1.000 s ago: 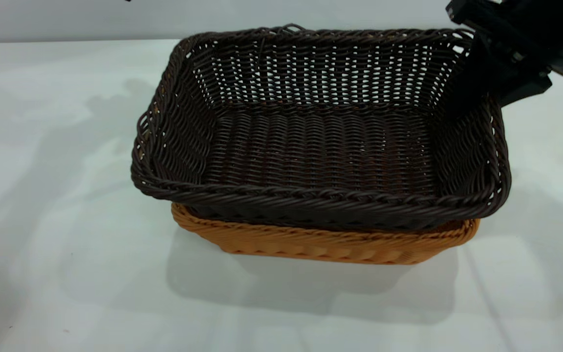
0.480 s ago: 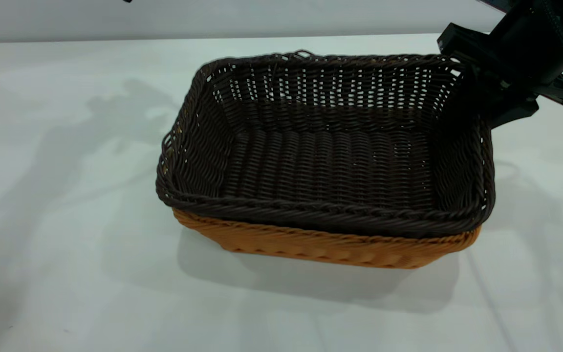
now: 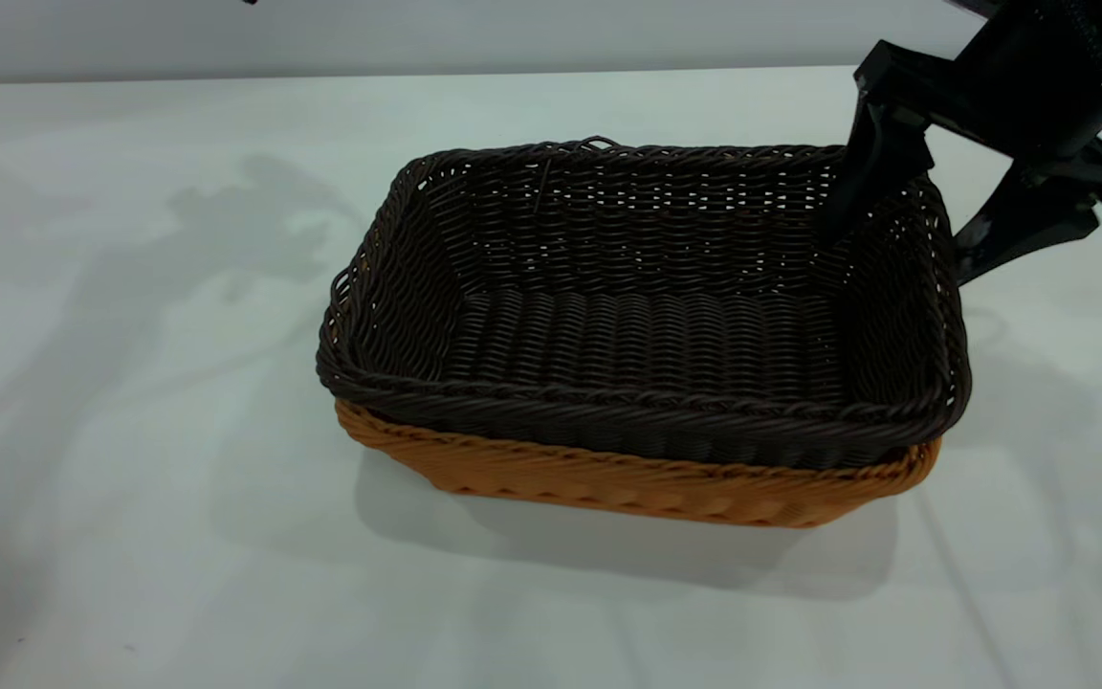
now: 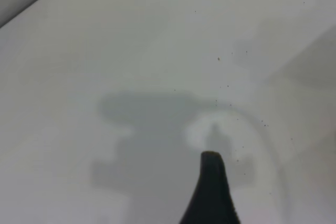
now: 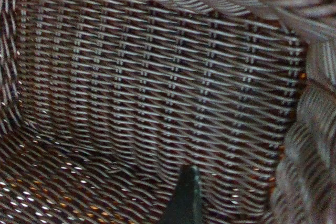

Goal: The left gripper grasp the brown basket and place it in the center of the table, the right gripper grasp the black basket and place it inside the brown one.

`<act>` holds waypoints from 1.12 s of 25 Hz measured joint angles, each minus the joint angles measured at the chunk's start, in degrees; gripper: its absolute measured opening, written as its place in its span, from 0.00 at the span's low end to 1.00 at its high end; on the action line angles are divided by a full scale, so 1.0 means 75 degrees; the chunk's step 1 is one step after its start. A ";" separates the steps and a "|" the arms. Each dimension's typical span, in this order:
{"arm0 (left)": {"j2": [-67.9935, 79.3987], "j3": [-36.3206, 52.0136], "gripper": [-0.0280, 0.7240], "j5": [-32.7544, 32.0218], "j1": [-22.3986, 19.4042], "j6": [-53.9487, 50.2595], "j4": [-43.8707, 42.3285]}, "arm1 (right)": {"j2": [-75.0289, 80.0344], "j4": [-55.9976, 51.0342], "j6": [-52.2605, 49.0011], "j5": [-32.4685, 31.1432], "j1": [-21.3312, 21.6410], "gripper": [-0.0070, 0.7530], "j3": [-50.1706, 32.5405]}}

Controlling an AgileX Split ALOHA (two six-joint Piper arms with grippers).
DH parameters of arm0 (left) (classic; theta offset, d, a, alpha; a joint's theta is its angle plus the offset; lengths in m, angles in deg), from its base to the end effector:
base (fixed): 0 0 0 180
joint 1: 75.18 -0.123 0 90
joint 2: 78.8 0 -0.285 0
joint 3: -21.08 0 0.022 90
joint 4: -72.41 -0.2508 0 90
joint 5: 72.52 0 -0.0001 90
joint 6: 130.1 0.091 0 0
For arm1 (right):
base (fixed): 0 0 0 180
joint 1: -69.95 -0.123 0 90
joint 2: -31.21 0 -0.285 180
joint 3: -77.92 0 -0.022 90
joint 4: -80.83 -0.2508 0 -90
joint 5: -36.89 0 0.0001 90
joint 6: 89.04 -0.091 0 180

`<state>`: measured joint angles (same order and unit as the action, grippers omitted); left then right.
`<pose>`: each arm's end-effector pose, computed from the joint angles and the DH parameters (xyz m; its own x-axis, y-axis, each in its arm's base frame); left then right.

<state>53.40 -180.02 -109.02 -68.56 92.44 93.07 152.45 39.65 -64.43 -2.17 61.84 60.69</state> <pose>0.4778 -0.0747 0.1907 -0.6408 0.5009 -0.5818 0.5632 0.8217 0.0871 0.3362 0.0861 0.1120 -0.9944 0.0112 -0.1052 -0.0355 0.9012 0.4320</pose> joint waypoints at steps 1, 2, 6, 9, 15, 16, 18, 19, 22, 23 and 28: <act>-0.0033 0.0000 0.73 0.0000 0.0000 0.0000 0.0000 | -0.0057 0.0146 0.0007 -0.0009 0.0000 0.89 0.0071; -0.0108 0.0000 0.73 -0.0020 0.0000 0.0000 0.0000 | -0.0142 0.0354 -0.0010 -0.0038 0.0000 0.91 0.0169; -0.0763 0.0000 0.73 -0.0208 0.0000 0.0010 -0.0008 | -0.0782 0.1325 -0.0450 -0.0341 0.0000 0.92 0.0766; -0.1544 0.0000 0.73 -0.0602 0.0000 0.0003 -0.0030 | -0.1593 0.2088 -0.0944 -0.0739 0.0000 0.89 0.1311; -0.3391 0.0000 0.73 -0.1324 0.0000 -0.0228 -0.0188 | -0.3594 0.2566 -0.1429 -0.1715 0.0000 0.79 0.2119; -0.3651 0.0000 0.73 -0.1407 0.0000 -0.0345 -0.0241 | -0.3988 0.2574 -0.1448 -0.1853 0.0000 0.78 0.2151; -0.4247 0.0000 0.73 -0.1596 0.0000 -0.0553 -0.0350 | -0.4693 0.2573 -0.1473 -0.2177 0.0000 0.77 0.2157; -0.4475 0.0000 0.73 -0.1736 0.0000 -0.0666 -0.0379 | -0.4995 0.2583 -0.1468 -0.2363 0.0000 0.77 0.2157; -0.5179 0.0000 0.73 -0.2361 0.0000 -0.1074 -0.0426 | -0.5914 0.2583 -0.1475 -0.2885 0.0000 0.77 0.2157; -0.5344 0.0000 0.73 -0.2641 0.0000 -0.1240 -0.0426 | -0.6207 0.2583 -0.1475 -0.3082 0.0000 0.77 0.2157; -0.6101 0.0000 0.73 -0.3872 0.0000 -0.2411 -0.0435 | -0.7570 0.2595 -0.1475 -0.4067 0.0000 0.76 0.2068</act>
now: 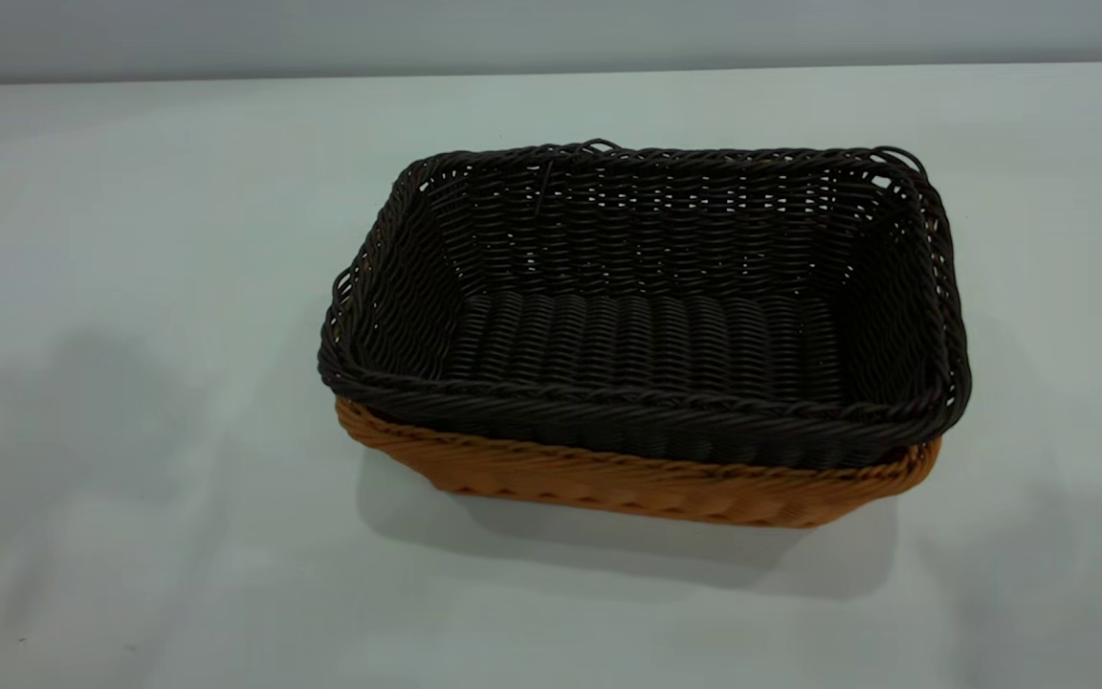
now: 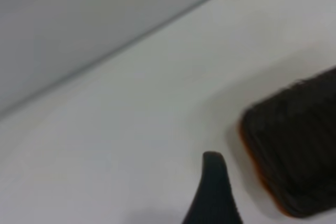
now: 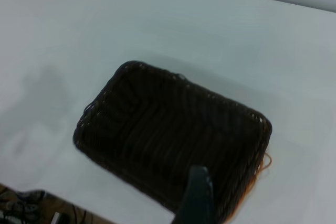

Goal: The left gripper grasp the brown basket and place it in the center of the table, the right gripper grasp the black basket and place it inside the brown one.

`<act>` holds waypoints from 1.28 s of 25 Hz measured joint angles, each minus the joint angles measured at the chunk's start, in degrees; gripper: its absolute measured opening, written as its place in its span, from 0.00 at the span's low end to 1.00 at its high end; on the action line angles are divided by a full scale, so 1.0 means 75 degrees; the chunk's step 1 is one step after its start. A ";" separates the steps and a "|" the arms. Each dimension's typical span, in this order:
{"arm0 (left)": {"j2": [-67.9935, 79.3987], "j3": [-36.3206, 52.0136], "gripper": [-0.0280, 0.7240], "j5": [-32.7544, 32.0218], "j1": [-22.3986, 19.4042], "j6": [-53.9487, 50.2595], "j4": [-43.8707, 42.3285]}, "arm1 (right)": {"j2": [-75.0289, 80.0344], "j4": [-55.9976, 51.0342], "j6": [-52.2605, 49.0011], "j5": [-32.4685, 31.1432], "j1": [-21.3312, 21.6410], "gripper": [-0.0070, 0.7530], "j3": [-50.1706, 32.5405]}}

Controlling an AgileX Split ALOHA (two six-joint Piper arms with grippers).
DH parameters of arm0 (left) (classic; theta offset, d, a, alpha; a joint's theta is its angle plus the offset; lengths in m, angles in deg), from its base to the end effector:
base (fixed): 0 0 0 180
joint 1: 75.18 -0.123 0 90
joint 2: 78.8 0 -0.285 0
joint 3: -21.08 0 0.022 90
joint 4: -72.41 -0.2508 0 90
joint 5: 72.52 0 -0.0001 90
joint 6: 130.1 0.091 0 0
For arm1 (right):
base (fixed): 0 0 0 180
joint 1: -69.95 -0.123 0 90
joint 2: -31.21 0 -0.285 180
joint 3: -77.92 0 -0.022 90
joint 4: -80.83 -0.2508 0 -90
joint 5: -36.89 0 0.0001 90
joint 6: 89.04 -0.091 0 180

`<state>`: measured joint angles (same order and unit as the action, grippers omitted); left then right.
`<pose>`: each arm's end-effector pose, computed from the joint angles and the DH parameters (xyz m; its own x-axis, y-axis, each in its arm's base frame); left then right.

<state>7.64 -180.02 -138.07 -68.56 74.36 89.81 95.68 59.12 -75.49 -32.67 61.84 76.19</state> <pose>0.2636 -0.0555 0.4759 -0.5152 0.3441 -0.7850 0.4913 0.8690 0.0585 0.1527 0.0536 0.4418 -0.6515 -0.1859 -0.7355 -0.4439 0.8797 0.1709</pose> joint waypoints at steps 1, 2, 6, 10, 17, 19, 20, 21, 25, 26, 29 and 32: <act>-0.0122 0.0009 0.73 -0.0154 0.0000 -0.0254 -0.0010 | -0.0269 0.0000 0.0007 -0.0111 0.0000 0.76 -0.0108; -0.0208 0.0002 0.73 -0.0171 0.0000 -0.0472 -0.0010 | -0.0602 0.0000 0.0007 -0.0206 0.0000 0.76 -0.0283; -0.0636 0.0117 0.73 -0.0171 0.0000 -0.1406 -0.0242 | -0.2065 0.0000 0.0007 -0.0263 0.0000 0.76 -0.1250; -0.1343 0.0813 0.73 -0.0177 0.0000 -0.2135 -0.0759 | -0.3451 0.0000 0.0023 -0.0321 0.0000 0.76 -0.2138; -0.3557 0.3618 0.73 -0.0177 0.0000 -0.2376 -0.0944 | -0.5669 0.0004 0.0008 -0.0438 0.0000 0.76 -0.3656; -0.4356 0.4395 0.73 -0.0177 0.0000 -0.2376 -0.0944 | -0.6230 0.0062 0.0127 -0.0438 0.0000 0.76 -0.4066; -0.4688 0.4778 0.73 -0.0177 0.0000 -0.2376 -0.0944 | -0.6432 0.0119 0.0203 -0.0438 0.0000 0.76 -0.4227; -0.5079 0.5120 0.73 -0.0177 0.0000 -0.2376 -0.0944 | -0.6636 0.0186 0.0264 -0.0438 0.0000 0.76 -0.4406; -0.6445 0.6132 0.73 -0.0177 0.0000 -0.2368 -0.0944 | -0.7039 0.0559 0.0414 -0.0170 0.0000 0.76 -0.5015; -0.6786 0.6299 0.73 -0.0177 0.0000 -0.2351 -0.0944 | -0.7046 0.0647 0.0427 -0.0072 0.0000 0.76 -0.5128; -0.7741 0.6862 0.73 -0.0177 0.0000 -0.2202 -0.0944 | -0.7046 0.0990 0.0463 0.0216 0.0000 0.76 -0.5546; -0.8578 0.7341 0.73 -0.0177 0.0000 -0.2152 -0.0944 | -0.7046 0.1163 0.0463 0.0543 0.0000 0.76 -0.5867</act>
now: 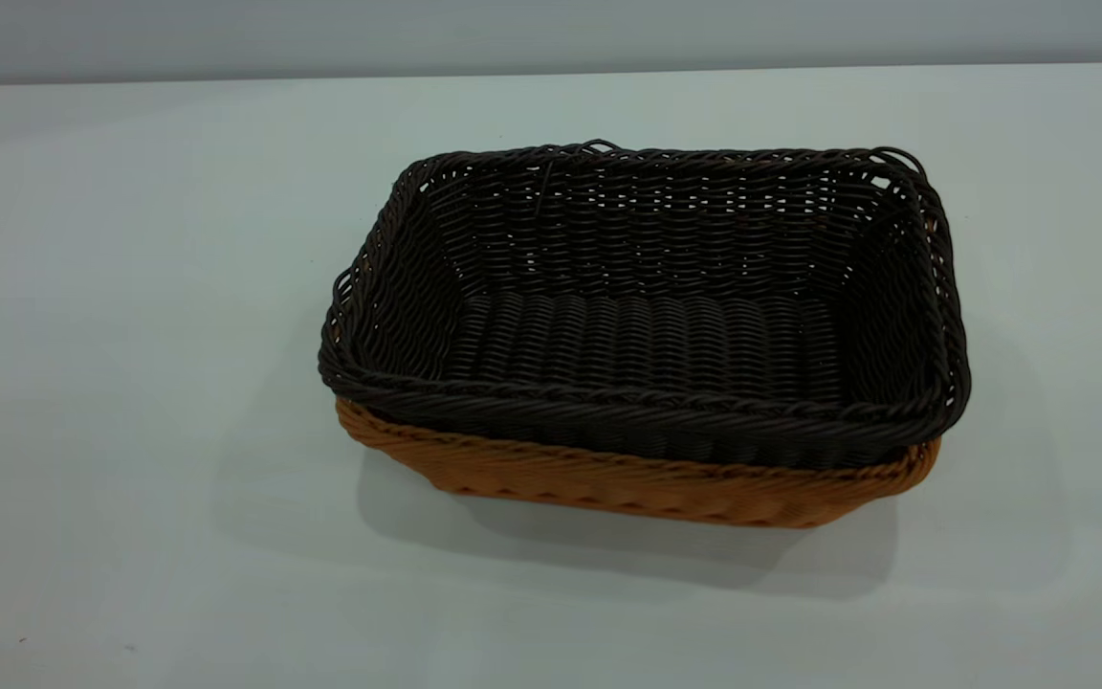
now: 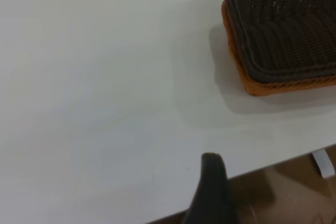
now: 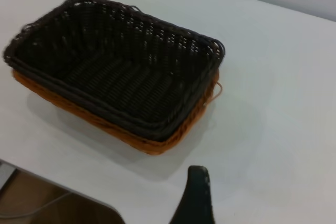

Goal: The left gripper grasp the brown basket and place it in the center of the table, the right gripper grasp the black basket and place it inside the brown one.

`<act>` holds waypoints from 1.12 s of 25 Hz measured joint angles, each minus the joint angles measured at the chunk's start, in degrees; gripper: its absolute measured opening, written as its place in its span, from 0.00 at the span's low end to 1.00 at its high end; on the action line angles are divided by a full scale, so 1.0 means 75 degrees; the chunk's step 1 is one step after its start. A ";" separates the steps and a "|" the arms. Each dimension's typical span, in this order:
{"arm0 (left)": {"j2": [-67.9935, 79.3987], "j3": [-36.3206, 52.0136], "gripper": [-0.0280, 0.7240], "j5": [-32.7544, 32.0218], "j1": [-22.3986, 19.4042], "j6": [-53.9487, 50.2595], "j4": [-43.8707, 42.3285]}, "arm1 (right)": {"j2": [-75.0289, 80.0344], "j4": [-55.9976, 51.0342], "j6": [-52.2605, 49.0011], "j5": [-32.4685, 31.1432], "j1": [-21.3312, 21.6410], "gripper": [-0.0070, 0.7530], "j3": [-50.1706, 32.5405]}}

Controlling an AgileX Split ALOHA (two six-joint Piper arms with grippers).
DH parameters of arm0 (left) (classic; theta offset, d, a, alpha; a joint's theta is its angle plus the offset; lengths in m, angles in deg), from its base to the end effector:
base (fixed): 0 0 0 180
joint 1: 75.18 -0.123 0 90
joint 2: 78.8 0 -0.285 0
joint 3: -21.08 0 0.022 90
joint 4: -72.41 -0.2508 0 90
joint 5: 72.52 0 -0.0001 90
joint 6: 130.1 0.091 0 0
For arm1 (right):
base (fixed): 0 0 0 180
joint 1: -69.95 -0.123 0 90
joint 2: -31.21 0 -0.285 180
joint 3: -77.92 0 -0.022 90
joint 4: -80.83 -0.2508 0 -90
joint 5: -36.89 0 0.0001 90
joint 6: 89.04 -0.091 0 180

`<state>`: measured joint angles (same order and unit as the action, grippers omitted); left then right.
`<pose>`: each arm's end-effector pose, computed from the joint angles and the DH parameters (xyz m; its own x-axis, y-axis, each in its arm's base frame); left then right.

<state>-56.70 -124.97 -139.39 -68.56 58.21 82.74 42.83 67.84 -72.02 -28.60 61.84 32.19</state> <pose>0.0055 -0.0158 0.3401 -0.5149 0.1327 -0.8469 0.2904 0.9565 -0.0266 -0.0072 0.0178 0.2866 -0.4560 -0.2630 -0.8502 -0.4089 0.9104 -0.0623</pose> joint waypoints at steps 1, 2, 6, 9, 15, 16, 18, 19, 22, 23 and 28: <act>-0.0240 0.0122 0.73 0.0000 0.0000 0.0006 0.0000 | 0.0000 0.0018 0.0000 0.0056 0.0000 0.76 -0.0090; -0.0418 0.0256 0.73 0.0000 0.0000 0.0006 0.0000 | 0.0000 0.0017 0.0007 0.0094 0.0000 0.76 -0.0188; -0.0960 0.0637 0.73 0.0000 0.0000 0.0006 0.0000 | 0.0000 0.0034 0.0006 0.0126 0.0000 0.76 -0.0351; -0.1089 0.0886 0.73 0.0000 0.0000 0.0006 -0.0051 | 0.0000 0.0020 0.0006 0.0126 0.0000 0.76 -0.0366; -0.1095 0.1375 0.73 0.0036 0.0000 0.0023 -0.0177 | 0.0000 0.0011 0.0008 0.0126 0.0000 0.76 -0.0374; -0.1095 0.1490 0.73 0.0042 0.0000 0.0023 -0.0236 | 0.0000 0.0011 0.0008 0.0148 0.0000 0.76 -0.0396; -0.1095 0.1719 0.73 0.0058 0.0000 0.0023 -0.0395 | 0.0000 0.0018 0.0008 0.0151 0.0000 0.76 -0.0458; -0.1095 0.1800 0.73 0.0074 0.0000 0.0023 -0.0469 | 0.0000 0.0018 0.0008 0.0151 0.0000 0.76 -0.0467; -0.1095 0.1952 0.73 0.0273 0.0000 0.0023 -0.0653 | 0.0000 0.0018 0.0015 0.0143 0.0000 0.76 -0.0504; -0.1095 0.1984 0.73 0.0345 0.0000 0.0015 -0.0702 | 0.0000 0.0018 0.0015 0.0143 0.0000 0.76 -0.0513; -0.1095 0.2027 0.73 0.0432 0.0000 0.0001 -0.0744 | 0.0000 0.0018 0.0015 0.0136 0.0000 0.76 -0.0528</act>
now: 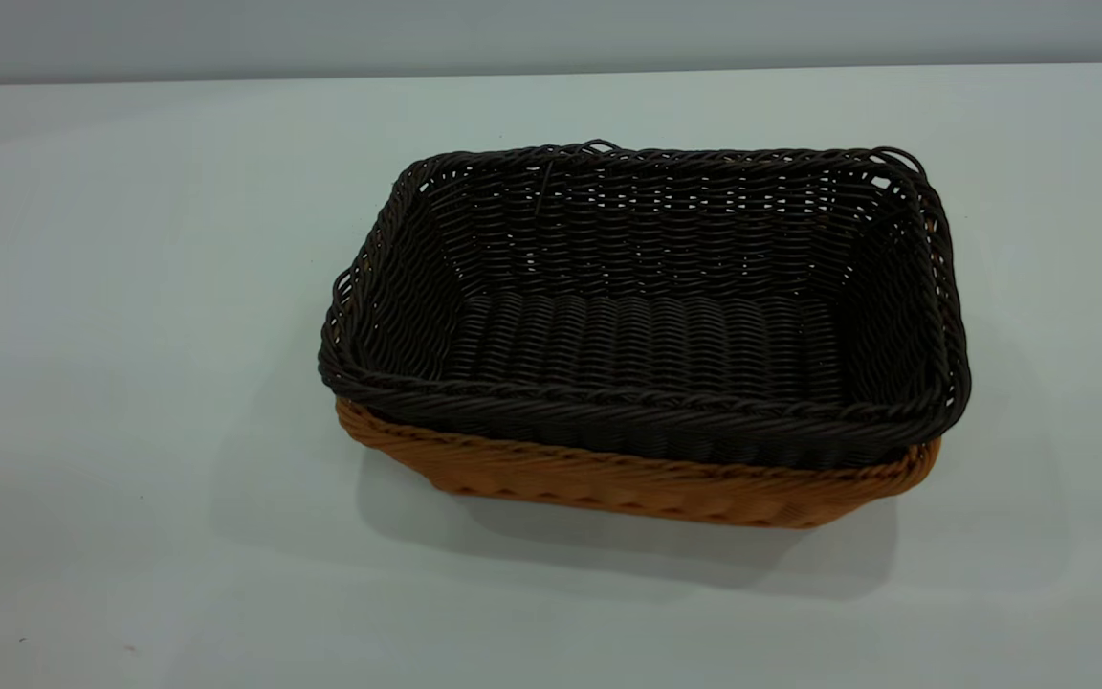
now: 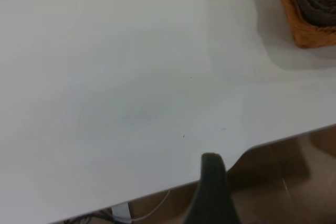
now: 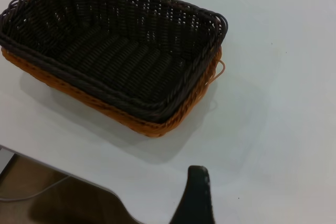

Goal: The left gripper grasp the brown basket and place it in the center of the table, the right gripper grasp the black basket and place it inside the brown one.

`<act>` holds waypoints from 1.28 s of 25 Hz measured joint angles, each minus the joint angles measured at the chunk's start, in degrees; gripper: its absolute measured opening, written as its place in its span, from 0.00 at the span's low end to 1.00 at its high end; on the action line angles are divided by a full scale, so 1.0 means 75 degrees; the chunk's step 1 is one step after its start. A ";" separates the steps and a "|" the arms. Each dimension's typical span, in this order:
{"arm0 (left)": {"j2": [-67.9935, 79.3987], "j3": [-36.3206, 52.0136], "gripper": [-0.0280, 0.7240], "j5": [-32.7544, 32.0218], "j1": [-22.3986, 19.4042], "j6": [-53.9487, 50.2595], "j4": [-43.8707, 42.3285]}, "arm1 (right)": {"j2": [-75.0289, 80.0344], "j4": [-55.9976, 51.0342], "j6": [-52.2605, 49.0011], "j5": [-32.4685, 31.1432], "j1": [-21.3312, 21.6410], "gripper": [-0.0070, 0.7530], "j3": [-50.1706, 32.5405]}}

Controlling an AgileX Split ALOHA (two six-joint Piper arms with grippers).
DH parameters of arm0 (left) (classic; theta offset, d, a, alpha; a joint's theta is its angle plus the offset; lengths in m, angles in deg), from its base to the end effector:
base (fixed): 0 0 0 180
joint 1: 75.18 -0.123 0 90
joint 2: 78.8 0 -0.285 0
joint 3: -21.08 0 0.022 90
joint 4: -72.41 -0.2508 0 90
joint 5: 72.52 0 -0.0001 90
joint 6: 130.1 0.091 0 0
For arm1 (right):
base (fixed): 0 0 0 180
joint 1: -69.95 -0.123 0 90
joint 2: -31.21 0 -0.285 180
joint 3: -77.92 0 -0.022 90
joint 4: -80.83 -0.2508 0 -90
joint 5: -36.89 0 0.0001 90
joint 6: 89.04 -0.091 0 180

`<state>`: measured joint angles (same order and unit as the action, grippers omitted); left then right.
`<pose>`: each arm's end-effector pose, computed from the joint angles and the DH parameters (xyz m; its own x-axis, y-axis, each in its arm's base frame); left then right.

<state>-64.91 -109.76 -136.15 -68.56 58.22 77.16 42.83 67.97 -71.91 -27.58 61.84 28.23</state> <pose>0.0089 -0.0078 0.2705 -0.5700 0.1747 -0.8029 0.2371 0.9705 0.0428 0.0005 0.0185 0.2686 -0.4993 -0.2686 -0.8237 -0.4085 0.9114 -0.0496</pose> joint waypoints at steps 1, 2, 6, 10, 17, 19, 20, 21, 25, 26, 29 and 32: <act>0.0000 0.0000 0.73 0.0000 0.0000 0.0000 0.0000 | 0.0000 0.0000 0.0000 0.0000 0.0000 0.76 0.0000; 0.0000 0.0000 0.73 0.0000 0.0000 -0.0002 0.0000 | 0.0000 0.0000 0.0000 -0.0008 0.0000 0.76 0.0000; 0.0000 0.0000 0.73 0.0000 0.0000 -0.0002 -0.0008 | 0.0000 0.0000 0.0000 -0.0008 0.0000 0.76 0.0000; 0.0000 0.0006 0.73 0.0000 0.0000 -0.0002 -0.0008 | 0.0000 0.0000 0.0008 -0.0008 0.0000 0.76 0.0000; -0.0301 0.0006 0.73 0.0015 -0.0292 -0.0002 -0.0008 | 0.0000 0.0000 0.0008 -0.0008 0.0000 0.76 0.0000; -0.0503 0.0006 0.73 0.0015 -0.0486 -0.0002 -0.0008 | 0.0000 0.0000 0.0008 -0.0008 0.0000 0.76 0.0000; -0.0600 0.0006 0.73 0.0015 -0.0538 -0.0002 -0.0008 | 0.0000 0.0000 0.0008 -0.0008 0.0000 0.76 0.0000; -0.0679 0.0006 0.73 0.0015 -0.0549 -0.0017 0.0006 | 0.0000 0.0000 0.0008 -0.0008 0.0000 0.76 0.0000; -0.0956 0.0006 0.73 0.0015 -0.0555 -0.0118 0.0020 | 0.0000 0.0000 0.0008 -0.0008 0.0000 0.76 0.0000; -0.0959 0.0006 0.73 0.0015 -0.0555 -0.0177 -0.0013 | 0.0000 0.0000 0.0008 -0.0008 0.0000 0.76 0.0000; -0.0959 0.0006 0.73 0.0015 -0.0555 -0.0574 -0.0287 | 0.0000 0.0000 0.0008 -0.0008 0.0000 0.76 0.0000; -0.0959 0.0006 0.73 0.0015 -0.0555 -0.1109 -0.0687 | 0.0000 0.0000 0.0008 -0.0008 0.0000 0.76 0.0000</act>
<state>-72.10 -109.72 -136.04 -72.72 49.90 72.00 42.83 67.97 -71.85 -27.64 61.84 28.23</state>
